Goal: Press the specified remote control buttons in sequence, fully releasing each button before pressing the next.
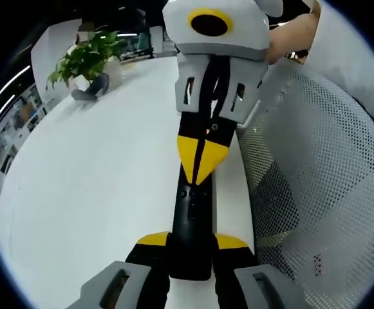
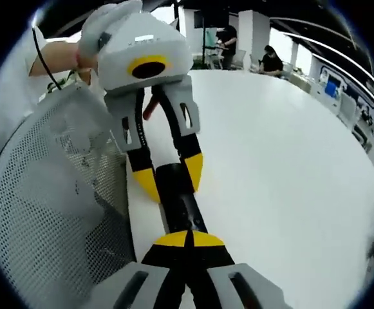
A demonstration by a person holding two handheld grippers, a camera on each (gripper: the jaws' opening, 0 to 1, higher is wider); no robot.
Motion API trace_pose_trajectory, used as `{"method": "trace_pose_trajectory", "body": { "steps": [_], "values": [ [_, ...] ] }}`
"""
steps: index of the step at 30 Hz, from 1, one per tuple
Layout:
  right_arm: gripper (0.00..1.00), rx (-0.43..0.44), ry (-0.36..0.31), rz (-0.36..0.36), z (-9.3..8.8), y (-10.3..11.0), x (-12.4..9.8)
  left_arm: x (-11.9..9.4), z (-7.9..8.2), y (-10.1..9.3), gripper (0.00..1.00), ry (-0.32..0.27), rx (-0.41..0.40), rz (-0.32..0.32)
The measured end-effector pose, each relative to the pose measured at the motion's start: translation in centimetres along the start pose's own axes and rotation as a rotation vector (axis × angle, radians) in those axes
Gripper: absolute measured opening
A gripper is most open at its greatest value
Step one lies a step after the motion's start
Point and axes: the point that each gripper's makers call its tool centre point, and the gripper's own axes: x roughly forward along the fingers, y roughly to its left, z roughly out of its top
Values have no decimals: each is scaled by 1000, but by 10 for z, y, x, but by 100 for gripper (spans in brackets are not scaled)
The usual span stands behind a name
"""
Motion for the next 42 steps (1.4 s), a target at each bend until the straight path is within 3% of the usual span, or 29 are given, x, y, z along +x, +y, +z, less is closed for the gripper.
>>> {"method": "trace_pose_trajectory", "body": {
  "steps": [3,7,13,17,19,23,29,42],
  "values": [
    [0,-88,39,-13,0,0,2,0,0,0,24,0,1,-1],
    [0,-84,69,-34,1,0,4,0,0,0,24,1,3,-1],
    [0,2,34,-78,1,-3,3,0,-1,0,24,3,5,-3],
    [0,85,-19,-64,0,-4,2,0,0,0,24,3,4,-3],
    [0,79,-21,-57,0,-4,1,0,0,0,24,2,1,-1],
    [0,-44,-1,-31,3,8,2,1,0,0,24,1,-8,4],
    [0,-96,17,-8,7,18,7,1,0,0,24,-4,-11,8],
    [0,-55,65,-52,6,17,9,0,0,-1,24,2,-14,9]
  ]
}}
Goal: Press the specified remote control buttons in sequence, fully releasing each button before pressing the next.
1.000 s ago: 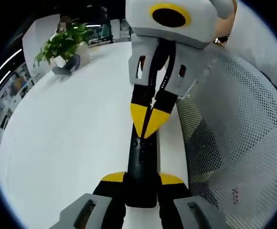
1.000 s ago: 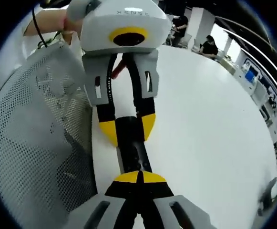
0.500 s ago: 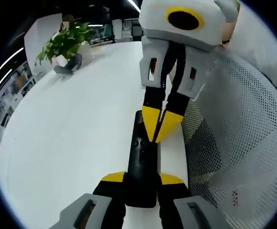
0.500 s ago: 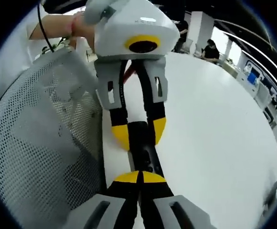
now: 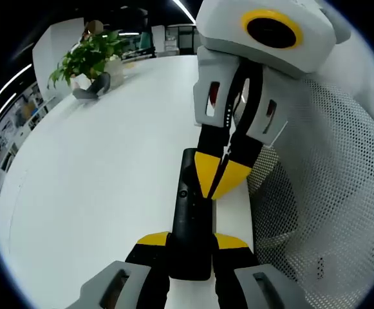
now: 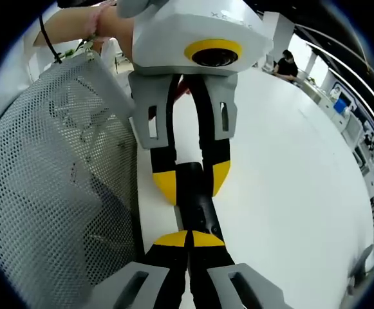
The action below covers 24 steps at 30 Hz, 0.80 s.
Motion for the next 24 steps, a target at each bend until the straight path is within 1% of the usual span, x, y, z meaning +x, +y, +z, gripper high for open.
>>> {"method": "trace_pose_trajectory", "body": {
  "steps": [6,11,13,16,20,24],
  "values": [
    [0,0,18,-5,0,1,0,-1,1,0,24,-9,-15,13],
    [0,-34,8,6,-1,1,-1,-2,1,-1,24,-24,-16,14],
    [0,-30,6,12,0,0,-1,-2,2,-1,24,-29,-21,16],
    [0,17,1,29,0,-1,-1,-2,2,-1,24,-35,-29,22],
    [0,56,-19,34,0,-1,-4,-2,2,-1,25,-46,-35,20],
    [0,45,4,28,-7,-3,-7,-2,2,-1,25,-54,-39,28]
  ]
}}
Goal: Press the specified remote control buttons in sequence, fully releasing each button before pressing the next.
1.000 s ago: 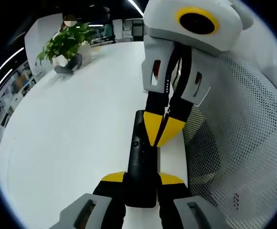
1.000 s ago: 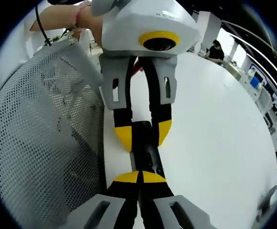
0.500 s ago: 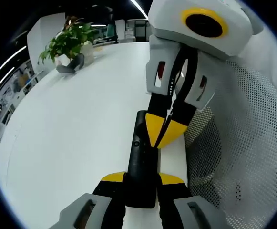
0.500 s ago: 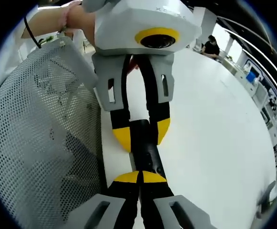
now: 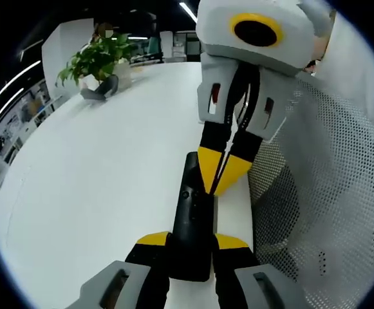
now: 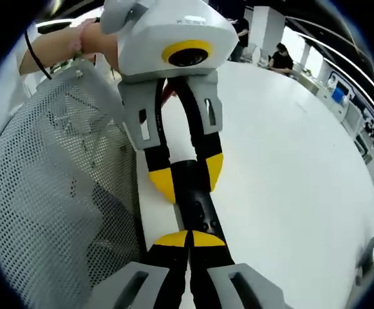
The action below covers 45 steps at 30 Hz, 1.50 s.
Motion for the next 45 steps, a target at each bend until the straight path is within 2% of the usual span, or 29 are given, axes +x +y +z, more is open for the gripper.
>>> {"method": "trace_pose_trajectory", "body": {
  "steps": [7,9,11,13,31,34,37,45],
  "values": [
    [0,-2,-9,-13,7,-10,-1,1,-1,1,24,-3,5,1],
    [0,2,-12,-3,10,-10,1,1,-1,1,24,-5,4,1],
    [0,-9,18,13,6,-9,4,1,-1,1,24,-5,3,3],
    [0,-29,-1,18,10,-10,4,1,-1,1,24,-8,-1,4],
    [0,-41,145,58,8,-11,7,2,-1,0,24,-20,46,-25],
    [0,4,178,68,7,-13,8,2,-1,0,24,-27,38,-20],
    [0,46,187,76,7,-14,7,2,-1,1,24,-34,38,-19],
    [0,29,191,46,6,-12,7,2,-1,1,24,-23,37,-18]
  ]
}}
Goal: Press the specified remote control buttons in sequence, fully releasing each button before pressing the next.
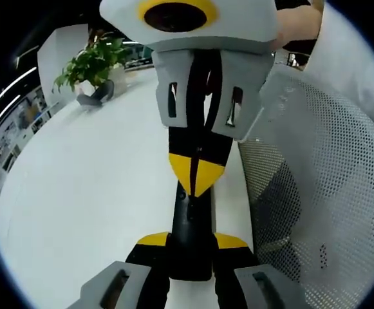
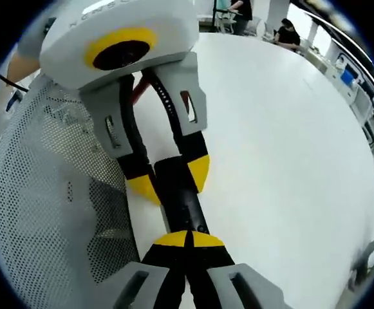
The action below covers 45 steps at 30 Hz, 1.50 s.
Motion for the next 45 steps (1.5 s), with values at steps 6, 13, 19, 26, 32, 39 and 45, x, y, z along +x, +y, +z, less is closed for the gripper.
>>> {"method": "trace_pose_trajectory", "body": {
  "steps": [6,13,19,26,32,39,45],
  "values": [
    [0,-24,-6,-25,-1,0,0,0,0,0,24,-6,-8,4],
    [0,-11,-36,-23,-1,0,-1,-1,-1,-1,24,-28,-23,13],
    [0,-12,-89,-5,-3,-4,-5,-1,0,-2,24,-41,-25,19],
    [0,60,-133,62,6,-12,-9,-2,1,-5,24,-49,-17,14],
    [0,1,-44,79,7,-8,4,-4,1,-7,24,-61,-8,6],
    [0,52,-16,67,7,-10,4,-5,1,-8,24,-84,17,-15],
    [0,35,5,0,7,-11,6,-5,0,-9,24,-85,20,-21]
  ]
}}
